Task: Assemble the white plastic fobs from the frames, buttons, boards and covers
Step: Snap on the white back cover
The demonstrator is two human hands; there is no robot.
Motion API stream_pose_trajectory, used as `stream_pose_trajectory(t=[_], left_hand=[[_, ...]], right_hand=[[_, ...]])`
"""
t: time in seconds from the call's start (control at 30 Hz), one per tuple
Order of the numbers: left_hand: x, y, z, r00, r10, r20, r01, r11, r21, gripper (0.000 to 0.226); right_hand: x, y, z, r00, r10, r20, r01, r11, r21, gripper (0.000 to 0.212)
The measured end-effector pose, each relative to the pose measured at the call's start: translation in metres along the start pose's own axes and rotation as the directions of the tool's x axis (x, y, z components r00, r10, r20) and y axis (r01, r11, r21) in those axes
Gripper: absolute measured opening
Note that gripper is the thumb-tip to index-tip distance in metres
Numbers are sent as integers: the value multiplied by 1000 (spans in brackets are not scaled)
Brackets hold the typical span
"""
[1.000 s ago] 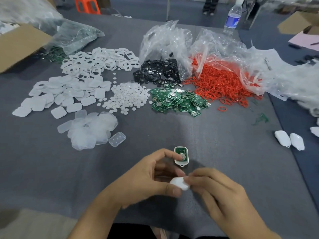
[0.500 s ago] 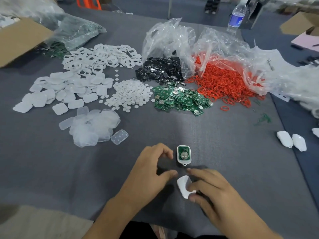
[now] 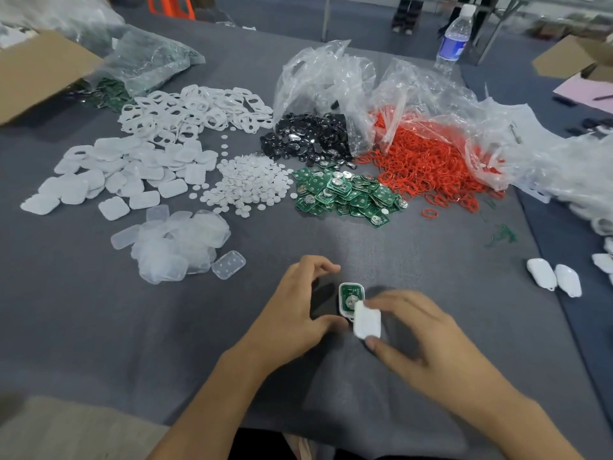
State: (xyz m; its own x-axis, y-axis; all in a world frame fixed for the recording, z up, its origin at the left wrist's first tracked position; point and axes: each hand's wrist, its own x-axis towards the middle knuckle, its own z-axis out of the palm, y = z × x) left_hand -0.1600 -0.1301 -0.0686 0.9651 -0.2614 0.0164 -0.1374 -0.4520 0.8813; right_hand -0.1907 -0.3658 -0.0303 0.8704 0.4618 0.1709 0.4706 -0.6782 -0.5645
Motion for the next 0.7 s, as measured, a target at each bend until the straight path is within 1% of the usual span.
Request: stream_pose_trajectory(t=[0.07, 0.13, 0.2, 0.4, 0.57, 0.7], left_hand=[[3, 0, 1, 1000, 1, 10, -1, 1000, 27, 77], [5, 1, 2, 1000, 14, 18, -15, 997, 70, 84], [5, 0, 1, 1000, 11, 17, -12, 998, 67, 88], [7, 2, 2, 1000, 2, 11, -3, 996, 93, 85], [7, 3, 1, 1000, -2, 16, 1, 997, 81, 82], [8, 2, 3, 1000, -10, 4, 9, 998, 61, 80]], right_hand=[[14, 3, 1, 1000, 20, -21, -20, 1000, -23, 37], [25, 5, 5, 1000, 20, -1, -20, 998, -58, 36], [31, 8, 6, 999, 23, 25, -21, 997, -76, 36], [34, 14, 7, 998, 0, 57, 3, 998, -66, 35], [35, 14, 8, 996, -21, 87, 27, 997, -74, 34], [37, 14, 7, 996, 1, 86, 5, 998, -69, 34]])
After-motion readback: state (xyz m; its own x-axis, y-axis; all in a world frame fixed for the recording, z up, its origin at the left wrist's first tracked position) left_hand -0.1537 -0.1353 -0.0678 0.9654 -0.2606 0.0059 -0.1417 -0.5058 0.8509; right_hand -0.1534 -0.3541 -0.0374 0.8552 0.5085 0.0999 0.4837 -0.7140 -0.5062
